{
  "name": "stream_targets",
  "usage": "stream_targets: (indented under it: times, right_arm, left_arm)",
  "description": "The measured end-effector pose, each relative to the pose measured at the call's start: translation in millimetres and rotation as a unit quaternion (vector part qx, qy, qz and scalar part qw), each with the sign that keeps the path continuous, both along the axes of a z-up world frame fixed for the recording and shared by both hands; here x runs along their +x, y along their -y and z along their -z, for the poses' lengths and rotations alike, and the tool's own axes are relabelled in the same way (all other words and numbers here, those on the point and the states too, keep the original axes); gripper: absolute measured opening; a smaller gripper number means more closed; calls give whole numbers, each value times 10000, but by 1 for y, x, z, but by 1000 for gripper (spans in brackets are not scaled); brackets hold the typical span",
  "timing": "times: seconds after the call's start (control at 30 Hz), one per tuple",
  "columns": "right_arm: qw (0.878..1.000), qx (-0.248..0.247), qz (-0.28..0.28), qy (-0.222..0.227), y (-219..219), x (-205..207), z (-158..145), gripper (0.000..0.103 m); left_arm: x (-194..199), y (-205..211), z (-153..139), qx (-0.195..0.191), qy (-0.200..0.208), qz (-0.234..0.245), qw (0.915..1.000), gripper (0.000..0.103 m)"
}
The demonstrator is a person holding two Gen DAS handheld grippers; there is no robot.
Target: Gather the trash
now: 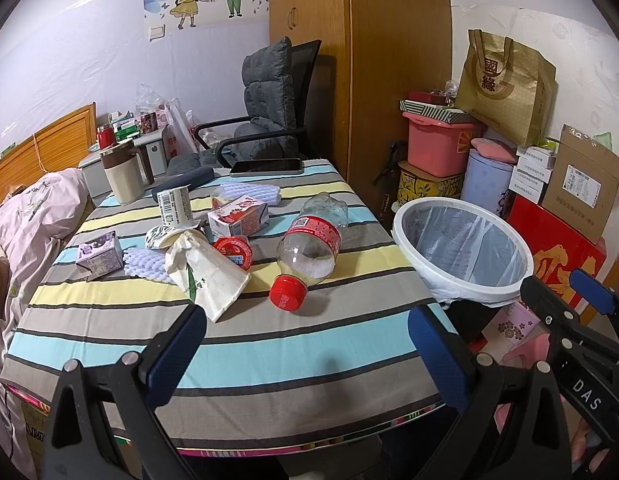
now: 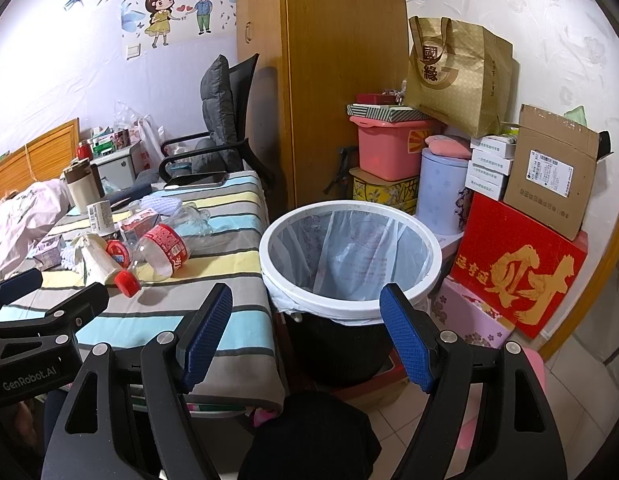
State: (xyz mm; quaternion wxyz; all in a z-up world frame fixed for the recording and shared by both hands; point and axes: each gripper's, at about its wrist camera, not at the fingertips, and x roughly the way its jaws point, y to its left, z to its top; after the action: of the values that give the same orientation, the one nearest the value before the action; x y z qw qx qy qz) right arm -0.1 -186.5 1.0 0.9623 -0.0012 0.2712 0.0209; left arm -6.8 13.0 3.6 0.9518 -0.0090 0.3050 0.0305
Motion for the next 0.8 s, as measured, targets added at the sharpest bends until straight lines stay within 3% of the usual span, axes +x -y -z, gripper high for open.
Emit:
stream_targets:
  times: [0.8]
  right_arm:
    - [10000,-7,-6,2,-1,0,0,77]
  left_arm:
    - [1,-1,0,-1,5,-24,10000,102]
